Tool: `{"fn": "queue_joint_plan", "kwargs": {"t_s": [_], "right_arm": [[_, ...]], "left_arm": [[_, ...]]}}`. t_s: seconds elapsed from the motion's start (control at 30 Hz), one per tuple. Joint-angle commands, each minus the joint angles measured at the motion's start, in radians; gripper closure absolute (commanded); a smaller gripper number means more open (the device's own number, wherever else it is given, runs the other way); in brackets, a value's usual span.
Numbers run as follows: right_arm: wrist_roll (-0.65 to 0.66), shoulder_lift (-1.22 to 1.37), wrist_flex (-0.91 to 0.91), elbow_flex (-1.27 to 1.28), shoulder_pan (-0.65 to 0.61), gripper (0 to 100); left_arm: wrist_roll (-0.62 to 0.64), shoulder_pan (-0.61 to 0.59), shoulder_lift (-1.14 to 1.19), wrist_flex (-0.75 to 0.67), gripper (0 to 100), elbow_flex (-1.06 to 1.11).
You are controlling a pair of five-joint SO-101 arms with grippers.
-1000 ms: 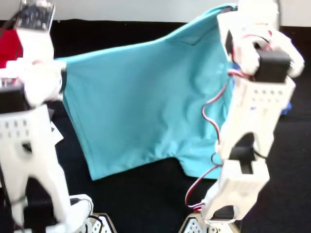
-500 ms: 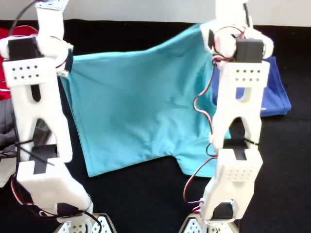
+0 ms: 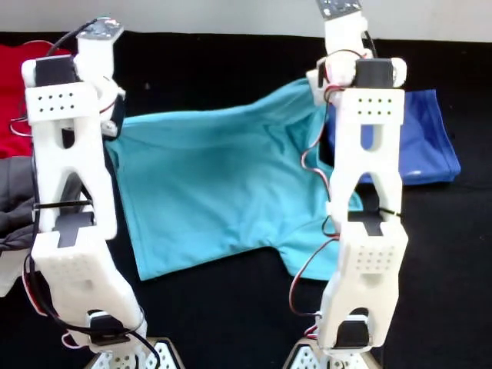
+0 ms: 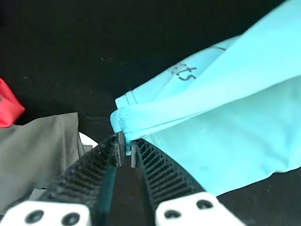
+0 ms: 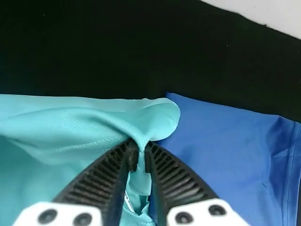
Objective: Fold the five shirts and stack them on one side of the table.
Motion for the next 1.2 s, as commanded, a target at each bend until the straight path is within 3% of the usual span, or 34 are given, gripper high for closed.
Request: {"fn": "queue_joint_plan", "kwargs": {"t_s": [0.0, 0.13, 0.27, 0.8, 1.17], "right_arm": [[-0.008, -0.065, -0.033, -0.013, -0.025, 99.3], [-0.008, -0.182, -0.025, -0.013, -0.047, 99.3], [-0.003, -0.326, -0.024, -0.013, -0.044, 99.3], [-0.002, -0.862, 0.119, -0.012, -0.041, 99.3], [-0.002, -1.139, 0.117, -0.002, -0.039, 99.3]], "left_arm": [[-0.006, -0.071, -0.007, 0.002, 99, -0.093], [0.0, -0.171, -0.008, 0.112, 99, -0.254], [0.0, -0.259, -0.108, 0.114, 99, -0.3], [-0.009, -0.278, -1.115, 0.112, 99, 0.223], [-0.031, -0.278, -1.314, 0.112, 99, 0.234]]}}
